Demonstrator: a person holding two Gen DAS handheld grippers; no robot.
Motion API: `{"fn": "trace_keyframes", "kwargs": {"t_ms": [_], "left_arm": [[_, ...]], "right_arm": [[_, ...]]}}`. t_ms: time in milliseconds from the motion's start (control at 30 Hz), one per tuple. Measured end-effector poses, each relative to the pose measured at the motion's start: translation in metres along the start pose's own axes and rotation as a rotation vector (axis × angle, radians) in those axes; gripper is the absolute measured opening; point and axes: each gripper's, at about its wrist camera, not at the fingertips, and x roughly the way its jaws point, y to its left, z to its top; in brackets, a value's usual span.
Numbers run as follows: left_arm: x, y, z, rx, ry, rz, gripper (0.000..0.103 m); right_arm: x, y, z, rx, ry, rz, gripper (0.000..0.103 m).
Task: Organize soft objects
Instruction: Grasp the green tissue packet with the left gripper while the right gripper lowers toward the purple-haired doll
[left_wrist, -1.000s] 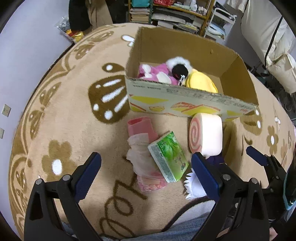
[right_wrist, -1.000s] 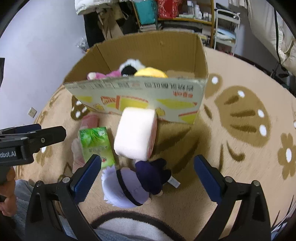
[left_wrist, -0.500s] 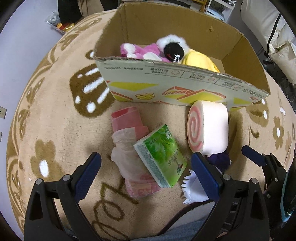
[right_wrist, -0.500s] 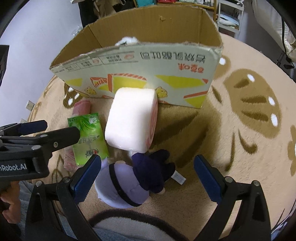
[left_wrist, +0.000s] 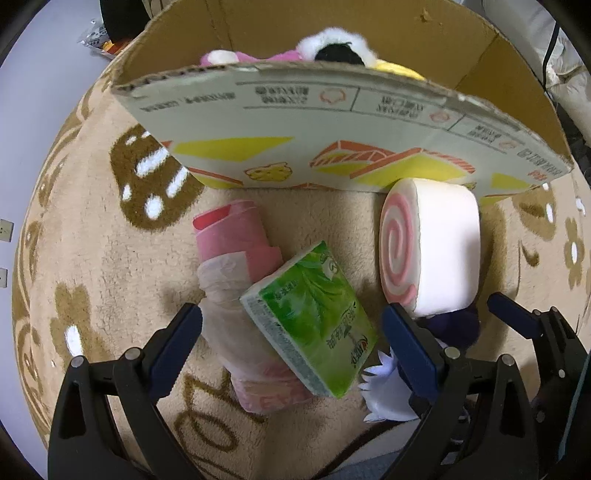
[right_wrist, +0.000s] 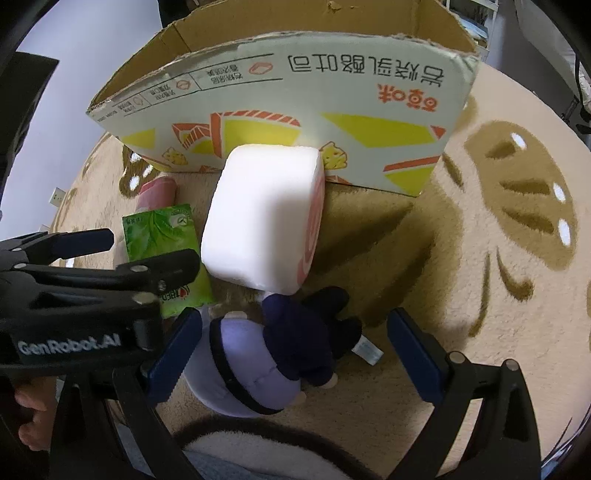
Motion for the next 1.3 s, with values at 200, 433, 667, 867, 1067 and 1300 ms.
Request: {"fn": "trace_keyframes", "kwargs": {"t_ms": [200,433,667,867,1067,1300], "left_arm": [[0.009,-0.006,0.003,0.002,0.01,0.02,0.097],[0.023,-0.014,0.011,-0.009,0.019,0.026,0.097],[0.038,-0.021,0.016,-0.024,0.023,0.055,0.097],[0.051,-0.03,0.014,-0.025,0.02,0.077,0.097],[0.053,-0.036,0.01,-0.022,0.015,0.092,0.085],[0.044,-0.025,0.0,-0.042,0.012,0.069,0.073]], "right_arm": [[0.007,0.005,0.002,0.003,0.014,0.006,0.103],[0.016,0.011,0.002,0.001,0.028,0.013,0.103],[0.022,0.011,0.003,0.026,0.049,0.031,0.103],[0.023,0.012,0.002,0.024,0.051,0.028,0.103],[0.021,0.006,0.001,0.032,0.057,0.028,0.103],[0.018,0.002,-0.001,0.034,0.06,0.031,0.103]]}}
